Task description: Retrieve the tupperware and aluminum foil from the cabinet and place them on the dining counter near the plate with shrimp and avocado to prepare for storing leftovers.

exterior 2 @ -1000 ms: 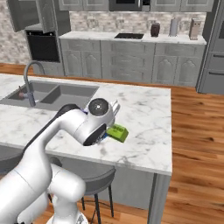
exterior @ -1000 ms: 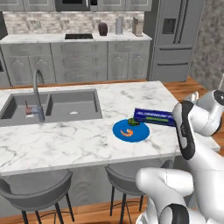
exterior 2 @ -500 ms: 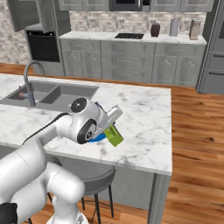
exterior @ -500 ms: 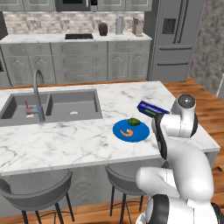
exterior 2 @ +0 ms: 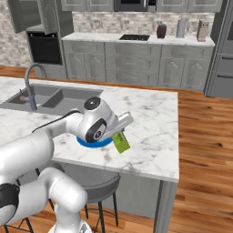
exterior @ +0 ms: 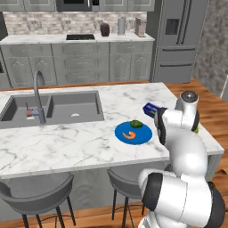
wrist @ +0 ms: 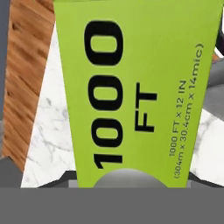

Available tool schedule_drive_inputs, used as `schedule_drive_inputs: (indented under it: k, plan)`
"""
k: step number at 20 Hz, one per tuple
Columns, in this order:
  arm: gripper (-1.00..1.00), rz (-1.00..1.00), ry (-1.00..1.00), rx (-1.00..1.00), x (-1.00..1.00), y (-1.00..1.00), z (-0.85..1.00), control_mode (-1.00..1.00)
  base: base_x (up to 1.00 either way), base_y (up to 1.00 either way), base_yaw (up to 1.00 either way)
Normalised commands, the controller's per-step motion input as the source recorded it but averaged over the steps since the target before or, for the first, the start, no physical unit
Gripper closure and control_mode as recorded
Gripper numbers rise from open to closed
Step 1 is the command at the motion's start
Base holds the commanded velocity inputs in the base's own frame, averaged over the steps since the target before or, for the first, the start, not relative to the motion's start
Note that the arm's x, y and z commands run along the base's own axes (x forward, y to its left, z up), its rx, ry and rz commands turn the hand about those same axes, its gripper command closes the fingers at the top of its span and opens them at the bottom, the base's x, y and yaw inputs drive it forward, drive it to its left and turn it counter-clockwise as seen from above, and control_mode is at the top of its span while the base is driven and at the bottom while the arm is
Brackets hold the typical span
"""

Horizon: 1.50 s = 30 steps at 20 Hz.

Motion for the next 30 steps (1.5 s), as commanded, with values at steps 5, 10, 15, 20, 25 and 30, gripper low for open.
schedule_drive_inputs:
  k: [5,10,15,20,25,30]
  plan:
    - [1.00,0.00,0.01,0.27,0.30,-0.02,-0.04,-1.00,0.00,0.00,0.00]
    - [1.00,0.00,0.00,0.21,0.35,0.00,-0.21,-1.00,0.00,0.00,0.00]
    - [1.00,0.00,0.00,0.13,0.32,0.00,-0.31,-1.00,0.00,0.00,0.00]
    - [1.00,0.00,0.00,0.06,0.23,0.00,-0.36,-1.00,0.00,0.00,0.00]
    - [1.00,0.00,0.00,0.02,0.24,0.00,-0.38,-1.00,0.00,0.00,0.00]
    - [1.00,-0.02,0.00,0.01,0.24,-0.01,-0.32,-1.00,0.00,0.00,0.00]
